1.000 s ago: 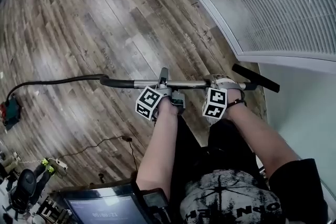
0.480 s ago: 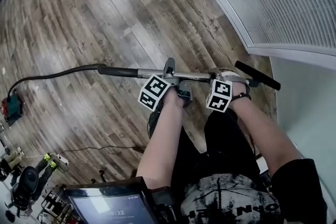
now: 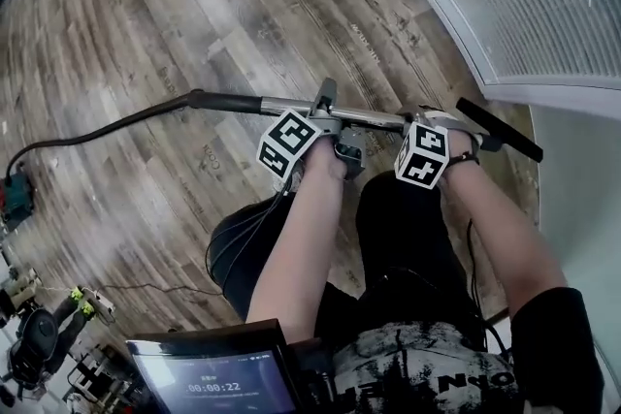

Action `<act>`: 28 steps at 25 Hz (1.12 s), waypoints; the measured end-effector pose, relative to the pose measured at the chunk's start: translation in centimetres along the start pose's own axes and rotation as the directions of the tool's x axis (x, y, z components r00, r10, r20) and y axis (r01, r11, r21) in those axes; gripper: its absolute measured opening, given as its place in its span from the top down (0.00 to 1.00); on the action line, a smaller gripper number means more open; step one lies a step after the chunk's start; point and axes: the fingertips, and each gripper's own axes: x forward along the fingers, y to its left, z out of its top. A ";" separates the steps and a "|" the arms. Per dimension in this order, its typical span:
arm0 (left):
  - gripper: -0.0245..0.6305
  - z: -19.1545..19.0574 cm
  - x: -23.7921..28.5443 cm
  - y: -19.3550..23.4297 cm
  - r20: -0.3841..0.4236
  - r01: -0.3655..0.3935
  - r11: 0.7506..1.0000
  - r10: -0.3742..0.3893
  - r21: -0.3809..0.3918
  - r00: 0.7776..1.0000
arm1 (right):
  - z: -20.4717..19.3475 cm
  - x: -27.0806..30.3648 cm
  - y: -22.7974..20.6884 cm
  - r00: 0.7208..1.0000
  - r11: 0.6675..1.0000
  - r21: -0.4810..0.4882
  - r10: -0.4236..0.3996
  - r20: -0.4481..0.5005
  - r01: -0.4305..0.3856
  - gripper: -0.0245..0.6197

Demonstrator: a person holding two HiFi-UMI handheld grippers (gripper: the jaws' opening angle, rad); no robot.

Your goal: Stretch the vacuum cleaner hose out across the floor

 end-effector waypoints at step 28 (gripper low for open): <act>0.96 -5.0 -5.8 2.5 -0.101 -0.035 0.578 0.201 0.815 0.974 | -9.9 18.4 3.5 0.986 0.984 0.079 0.162 -0.038 -0.158 0.81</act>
